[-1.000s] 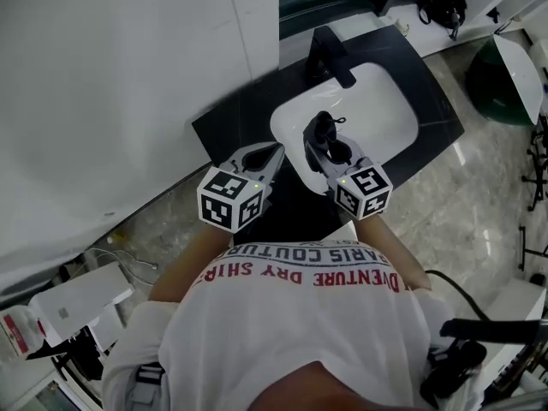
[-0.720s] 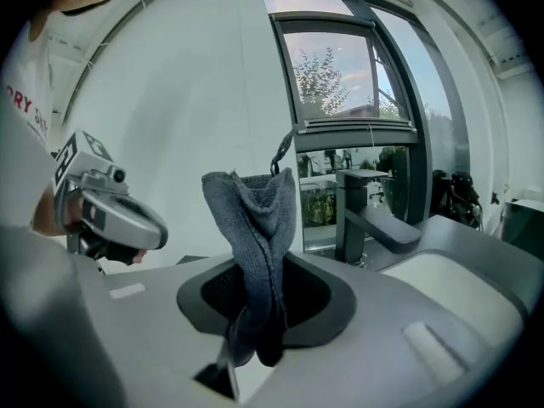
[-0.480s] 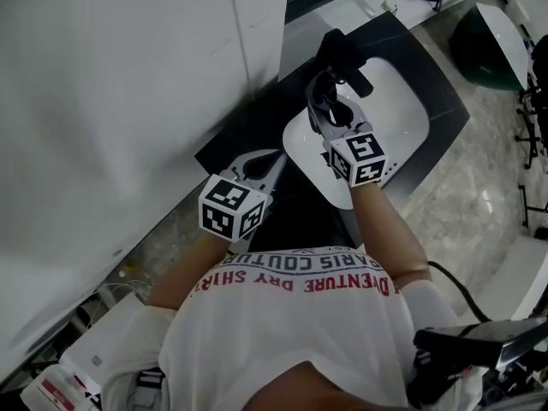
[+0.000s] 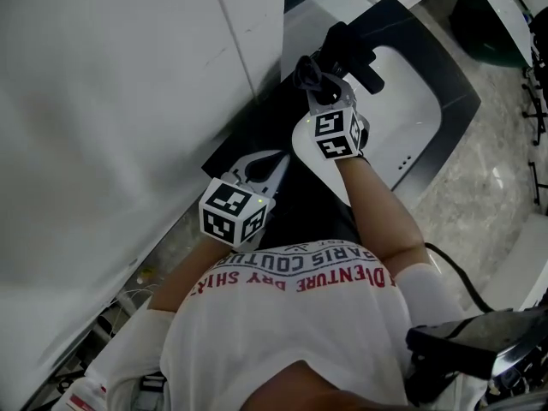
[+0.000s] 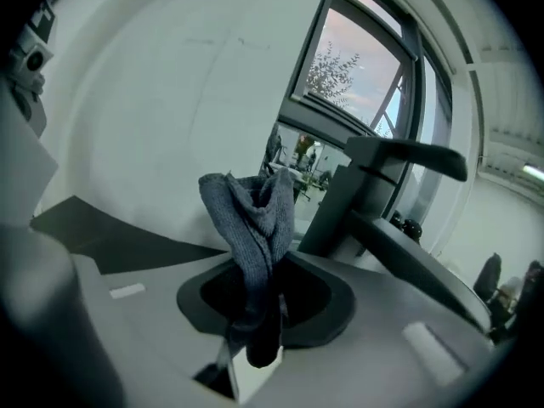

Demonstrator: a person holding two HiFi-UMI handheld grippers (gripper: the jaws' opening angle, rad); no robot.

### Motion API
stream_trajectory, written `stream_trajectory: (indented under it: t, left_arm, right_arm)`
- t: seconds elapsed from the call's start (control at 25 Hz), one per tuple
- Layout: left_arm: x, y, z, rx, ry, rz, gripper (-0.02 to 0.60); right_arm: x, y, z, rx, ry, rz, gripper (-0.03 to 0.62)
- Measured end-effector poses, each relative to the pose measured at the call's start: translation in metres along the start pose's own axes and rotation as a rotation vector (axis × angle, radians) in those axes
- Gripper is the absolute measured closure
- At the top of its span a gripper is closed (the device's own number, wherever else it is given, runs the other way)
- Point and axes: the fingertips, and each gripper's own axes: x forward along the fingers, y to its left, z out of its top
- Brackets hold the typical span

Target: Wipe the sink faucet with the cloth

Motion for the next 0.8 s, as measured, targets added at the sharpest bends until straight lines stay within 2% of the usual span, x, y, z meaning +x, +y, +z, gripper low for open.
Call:
stream_trajectory:
  t: [0.28, 0.8]
  left_arm:
    - [0.005, 0.005, -0.002, -0.017, 0.012, -0.019, 0.58]
    - [0.004, 0.015, -0.006, -0.016, 0.016, -0.015, 0.58]
  right_arm:
    - [0.021, -0.002, -0.027, 0.04, 0.125, -0.005, 0.514]
    - [0.023, -0.018, -0.028, 0.16, 0.124, -0.076, 0.514]
